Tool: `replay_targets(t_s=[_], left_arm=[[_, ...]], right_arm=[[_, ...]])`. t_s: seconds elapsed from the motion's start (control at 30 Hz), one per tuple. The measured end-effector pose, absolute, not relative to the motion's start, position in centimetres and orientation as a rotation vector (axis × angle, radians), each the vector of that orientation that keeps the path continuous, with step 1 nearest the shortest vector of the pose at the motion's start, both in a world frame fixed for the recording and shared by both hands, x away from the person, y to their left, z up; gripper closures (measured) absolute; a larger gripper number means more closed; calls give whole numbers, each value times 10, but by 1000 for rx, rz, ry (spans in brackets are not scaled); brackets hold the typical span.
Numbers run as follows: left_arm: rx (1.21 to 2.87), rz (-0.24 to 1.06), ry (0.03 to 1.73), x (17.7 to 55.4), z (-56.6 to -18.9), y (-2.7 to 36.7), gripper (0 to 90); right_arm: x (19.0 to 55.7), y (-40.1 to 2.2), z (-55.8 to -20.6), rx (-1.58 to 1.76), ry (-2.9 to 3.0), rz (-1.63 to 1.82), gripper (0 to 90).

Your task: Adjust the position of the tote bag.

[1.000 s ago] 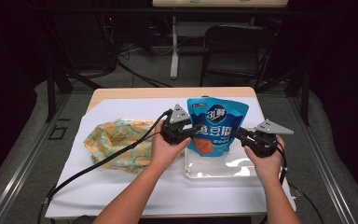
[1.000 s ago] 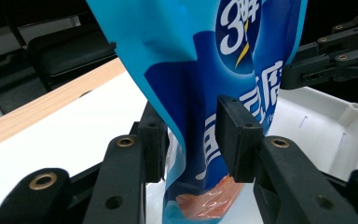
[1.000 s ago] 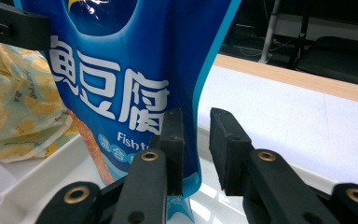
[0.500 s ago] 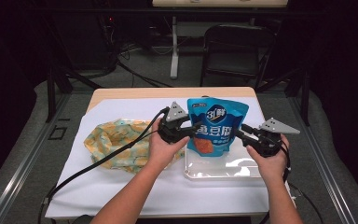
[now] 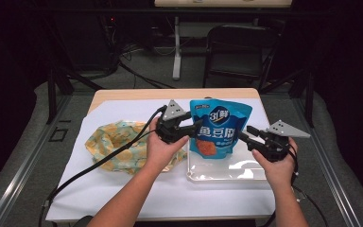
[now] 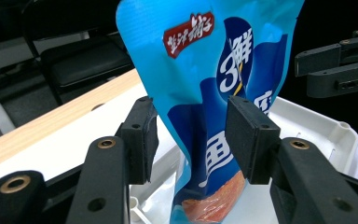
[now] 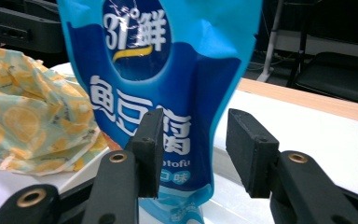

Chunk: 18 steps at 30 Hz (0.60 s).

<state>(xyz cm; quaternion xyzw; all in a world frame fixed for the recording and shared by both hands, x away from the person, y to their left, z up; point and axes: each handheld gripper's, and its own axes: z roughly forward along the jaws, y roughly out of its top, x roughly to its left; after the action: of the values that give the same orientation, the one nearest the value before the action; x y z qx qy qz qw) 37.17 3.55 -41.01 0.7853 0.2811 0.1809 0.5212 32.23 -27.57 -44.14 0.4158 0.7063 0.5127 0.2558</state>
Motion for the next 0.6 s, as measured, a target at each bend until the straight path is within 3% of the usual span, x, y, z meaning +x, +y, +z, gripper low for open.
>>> replay_targets(t_s=[0.6], left_arm=[[1861,459,680,362,-395,54,534]], right_arm=[[312,-274,-427,1089,1907,1416,566]])
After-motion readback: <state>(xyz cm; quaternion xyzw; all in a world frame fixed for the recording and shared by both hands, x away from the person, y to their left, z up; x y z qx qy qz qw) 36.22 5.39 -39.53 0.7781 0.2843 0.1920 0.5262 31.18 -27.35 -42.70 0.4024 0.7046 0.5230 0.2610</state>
